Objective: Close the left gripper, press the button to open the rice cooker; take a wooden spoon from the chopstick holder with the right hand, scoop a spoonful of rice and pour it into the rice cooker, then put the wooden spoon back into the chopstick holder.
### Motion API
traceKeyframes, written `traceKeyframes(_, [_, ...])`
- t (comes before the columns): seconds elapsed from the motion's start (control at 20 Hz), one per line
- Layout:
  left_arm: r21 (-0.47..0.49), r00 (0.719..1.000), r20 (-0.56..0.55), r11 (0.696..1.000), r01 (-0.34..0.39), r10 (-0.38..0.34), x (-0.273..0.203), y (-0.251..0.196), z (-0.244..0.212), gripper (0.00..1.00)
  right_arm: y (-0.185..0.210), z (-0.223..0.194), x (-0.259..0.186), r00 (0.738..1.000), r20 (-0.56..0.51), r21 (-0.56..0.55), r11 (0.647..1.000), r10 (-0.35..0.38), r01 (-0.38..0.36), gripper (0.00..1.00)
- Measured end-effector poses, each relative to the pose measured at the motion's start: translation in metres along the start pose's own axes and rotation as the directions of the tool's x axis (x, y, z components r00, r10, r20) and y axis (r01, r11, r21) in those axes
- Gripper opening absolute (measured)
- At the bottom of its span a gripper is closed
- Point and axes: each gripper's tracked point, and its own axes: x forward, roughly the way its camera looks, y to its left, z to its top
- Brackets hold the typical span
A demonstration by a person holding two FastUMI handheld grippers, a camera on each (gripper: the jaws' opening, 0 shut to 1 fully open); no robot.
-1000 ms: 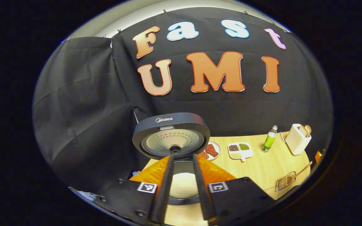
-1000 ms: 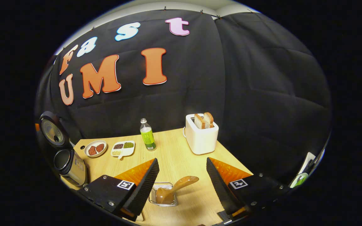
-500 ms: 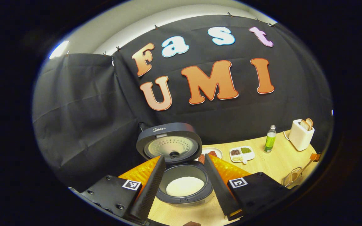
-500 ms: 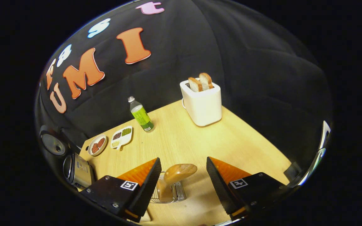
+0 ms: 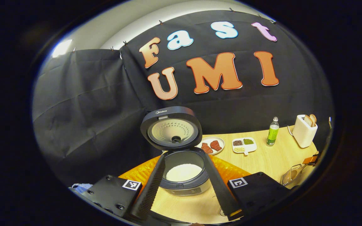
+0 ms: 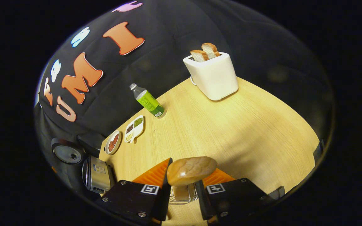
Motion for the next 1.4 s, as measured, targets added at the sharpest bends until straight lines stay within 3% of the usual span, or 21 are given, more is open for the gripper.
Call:
traceKeyframes(0.05, [0.0, 1.0, 0.001, 1.0, 0.004, -0.004, 0.001, -0.002, 0.001, 0.86, -0.001, -0.003, 0.001, 1.0, -0.016, 0.007, 1.0, -0.012, 0.012, 0.25])
traceKeyframes(0.25, [-0.005, 1.0, -0.002, 1.0, 0.029, -0.029, 0.008, -0.005, -0.004, 0.87, -0.003, 0.0, 0.004, 0.998, -0.018, 0.082, 0.995, -0.059, 0.061, 0.22])
traceKeyframes(0.5, [-0.022, 0.996, -0.028, 0.996, 0.088, -0.089, 0.026, 0.003, -0.019, 0.86, 0.001, -0.005, -0.003, 0.992, -0.031, 0.077, 0.989, -0.123, 0.125, 0.19])
traceKeyframes(0.75, [-0.02, 0.989, -0.007, 0.989, 0.144, -0.145, 0.046, 0.012, -0.015, 0.87, 0.02, 0.024, -0.027, 0.987, 0.078, 0.085, 0.987, -0.144, 0.137, 0.18])
traceKeyframes(1.15, [-0.076, 0.969, -0.03, 0.968, 0.24, -0.243, 0.084, 0.015, -0.027, 0.87, 0.069, 0.043, -0.084, 0.973, 0.213, 0.076, 0.995, -0.083, 0.068, 0.16])
traceKeyframes(1.4, [-0.111, 0.949, -0.052, 0.946, 0.303, -0.311, 0.1, 0.012, -0.038, 0.86, 0.123, 0.014, -0.108, 0.978, 0.21, -0.001, 1.0, 0.0, 0.0, 0.16])
